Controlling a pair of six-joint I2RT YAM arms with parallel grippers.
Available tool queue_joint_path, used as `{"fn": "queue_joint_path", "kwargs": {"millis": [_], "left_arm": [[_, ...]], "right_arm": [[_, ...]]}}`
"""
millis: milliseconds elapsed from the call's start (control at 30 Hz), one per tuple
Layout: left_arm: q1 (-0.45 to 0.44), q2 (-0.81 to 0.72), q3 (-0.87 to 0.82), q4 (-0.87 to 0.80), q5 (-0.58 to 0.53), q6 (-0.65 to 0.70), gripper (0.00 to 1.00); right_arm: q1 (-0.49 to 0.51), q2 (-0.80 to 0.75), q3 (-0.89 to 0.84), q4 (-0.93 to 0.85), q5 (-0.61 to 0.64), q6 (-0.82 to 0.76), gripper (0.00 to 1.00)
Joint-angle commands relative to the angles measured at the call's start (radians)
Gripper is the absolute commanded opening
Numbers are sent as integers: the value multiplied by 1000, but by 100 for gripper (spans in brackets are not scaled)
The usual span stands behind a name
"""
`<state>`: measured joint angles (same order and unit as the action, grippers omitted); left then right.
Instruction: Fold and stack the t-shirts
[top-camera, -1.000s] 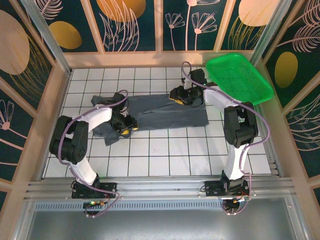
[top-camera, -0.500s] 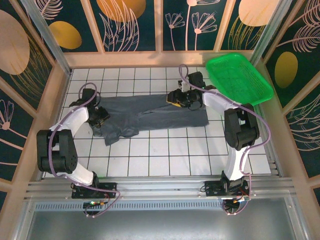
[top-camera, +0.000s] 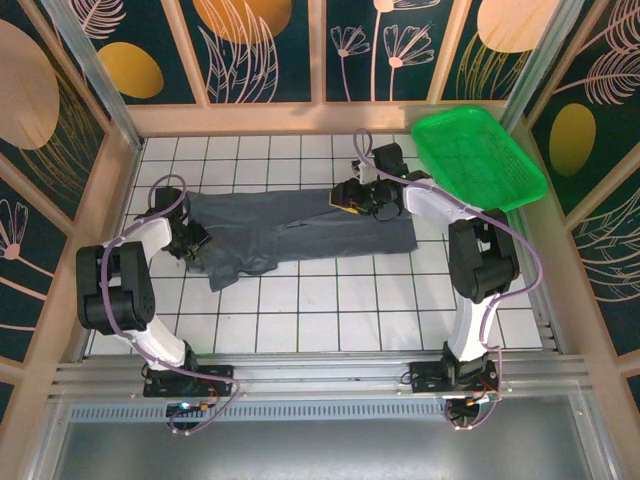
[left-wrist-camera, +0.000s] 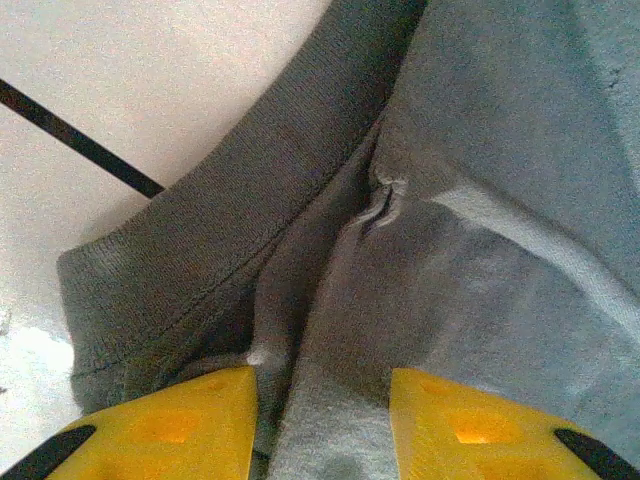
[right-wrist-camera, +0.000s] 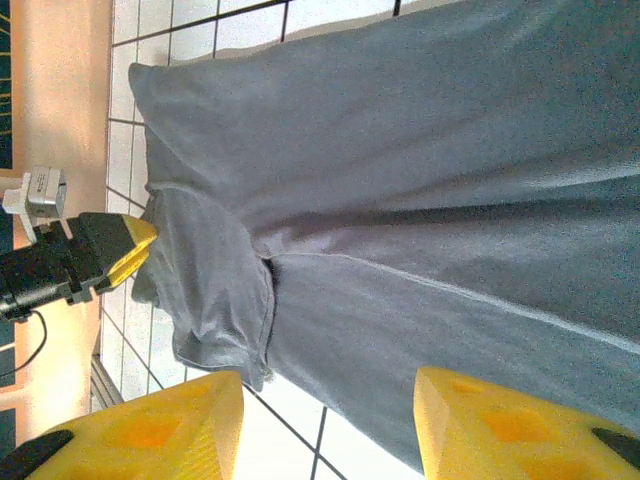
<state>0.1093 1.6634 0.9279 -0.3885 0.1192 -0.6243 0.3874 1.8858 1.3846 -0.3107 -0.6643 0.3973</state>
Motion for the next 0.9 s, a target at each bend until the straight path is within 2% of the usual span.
{"fn": "queue_joint_path", "kwargs": {"millis": [0, 133, 633, 867], "left_arm": [[1, 2, -26, 32, 9, 72, 39], [1, -1, -40, 40, 25, 77, 35], [1, -74, -19, 2, 24, 58, 0], [1, -95, 35, -56, 13, 23, 0]], "right_arm": [[4, -40, 11, 8, -26, -12, 49], [7, -40, 11, 10, -26, -2, 49], [12, -34, 8, 13, -6, 11, 49], [11, -32, 19, 7, 2, 11, 49]]}}
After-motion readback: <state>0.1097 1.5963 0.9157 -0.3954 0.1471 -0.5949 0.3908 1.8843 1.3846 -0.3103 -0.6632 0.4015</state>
